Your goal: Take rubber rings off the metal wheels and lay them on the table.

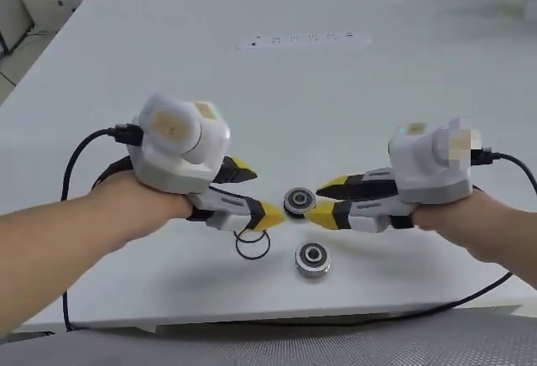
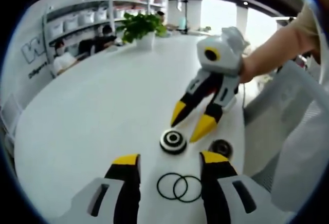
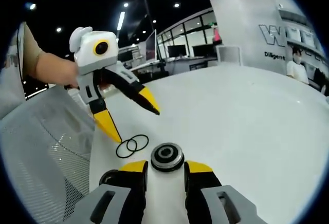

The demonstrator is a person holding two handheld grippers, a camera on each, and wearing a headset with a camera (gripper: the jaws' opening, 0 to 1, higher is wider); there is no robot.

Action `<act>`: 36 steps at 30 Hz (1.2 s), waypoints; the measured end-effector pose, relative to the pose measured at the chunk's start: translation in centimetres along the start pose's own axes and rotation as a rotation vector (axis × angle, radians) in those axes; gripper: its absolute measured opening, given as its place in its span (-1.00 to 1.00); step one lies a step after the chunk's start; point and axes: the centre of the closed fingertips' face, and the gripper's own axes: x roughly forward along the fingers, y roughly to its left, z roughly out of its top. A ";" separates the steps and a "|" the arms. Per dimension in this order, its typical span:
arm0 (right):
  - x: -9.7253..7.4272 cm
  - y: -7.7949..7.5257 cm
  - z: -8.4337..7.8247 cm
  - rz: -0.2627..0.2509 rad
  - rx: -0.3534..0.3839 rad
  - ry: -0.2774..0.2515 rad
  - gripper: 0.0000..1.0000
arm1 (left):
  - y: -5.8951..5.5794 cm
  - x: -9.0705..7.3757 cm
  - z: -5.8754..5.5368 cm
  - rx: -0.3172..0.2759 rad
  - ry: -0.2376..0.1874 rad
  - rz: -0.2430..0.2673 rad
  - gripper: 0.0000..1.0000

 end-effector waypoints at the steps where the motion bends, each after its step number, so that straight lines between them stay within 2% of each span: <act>1: 0.1 0.0 0.0 -0.001 -0.002 0.000 -0.49 | 0.0 0.1 0.0 -0.001 -0.001 -0.001 -0.07; 15: 0.4 -0.1 -0.4 -0.017 -0.029 0.003 -0.58 | -0.2 2.2 0.4 0.027 0.009 -0.024 -0.21; 36: 0.2 0.0 -0.4 -0.029 -0.025 -0.005 -0.60 | -0.9 4.0 1.0 0.057 0.015 -0.048 -0.47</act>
